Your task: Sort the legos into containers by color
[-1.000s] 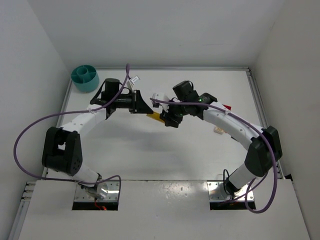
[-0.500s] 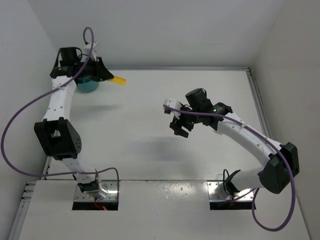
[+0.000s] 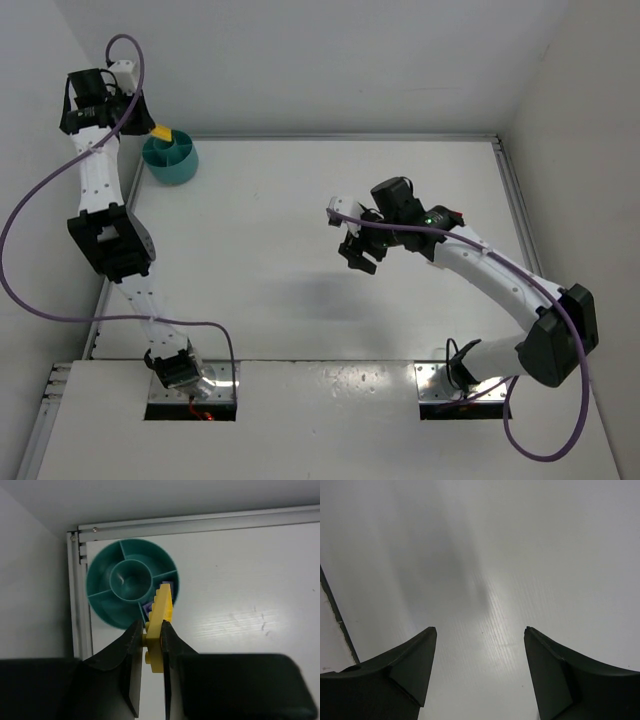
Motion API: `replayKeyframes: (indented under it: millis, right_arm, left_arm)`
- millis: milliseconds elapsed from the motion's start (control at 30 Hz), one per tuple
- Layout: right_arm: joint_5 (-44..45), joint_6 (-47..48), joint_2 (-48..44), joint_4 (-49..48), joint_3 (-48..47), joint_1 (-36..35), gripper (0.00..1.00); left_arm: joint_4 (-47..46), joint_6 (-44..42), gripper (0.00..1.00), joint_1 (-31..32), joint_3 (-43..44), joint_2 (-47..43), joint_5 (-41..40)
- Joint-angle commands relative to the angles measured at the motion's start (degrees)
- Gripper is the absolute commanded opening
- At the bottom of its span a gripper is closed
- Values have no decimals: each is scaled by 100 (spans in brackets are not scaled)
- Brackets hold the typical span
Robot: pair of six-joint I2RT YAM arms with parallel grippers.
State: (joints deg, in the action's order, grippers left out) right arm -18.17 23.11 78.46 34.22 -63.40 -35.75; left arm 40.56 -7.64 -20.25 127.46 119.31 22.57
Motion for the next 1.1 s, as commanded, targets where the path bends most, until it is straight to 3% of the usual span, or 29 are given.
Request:
replayKeyframes:
  millis: [0, 333, 1067]
  right_arm:
    - [-2, -97, 38, -240, 64, 24, 71]
    - [-55, -149, 91, -293, 64, 24, 71]
    - [-2, -202, 302, -293, 64, 24, 71]
  left_arm:
    - [-91, 394, 4, -172, 656, 364, -420]
    - [-548, 272, 4, -172, 605, 541, -1157]
    - [-883, 324, 7, -119, 605, 1060, -1044]
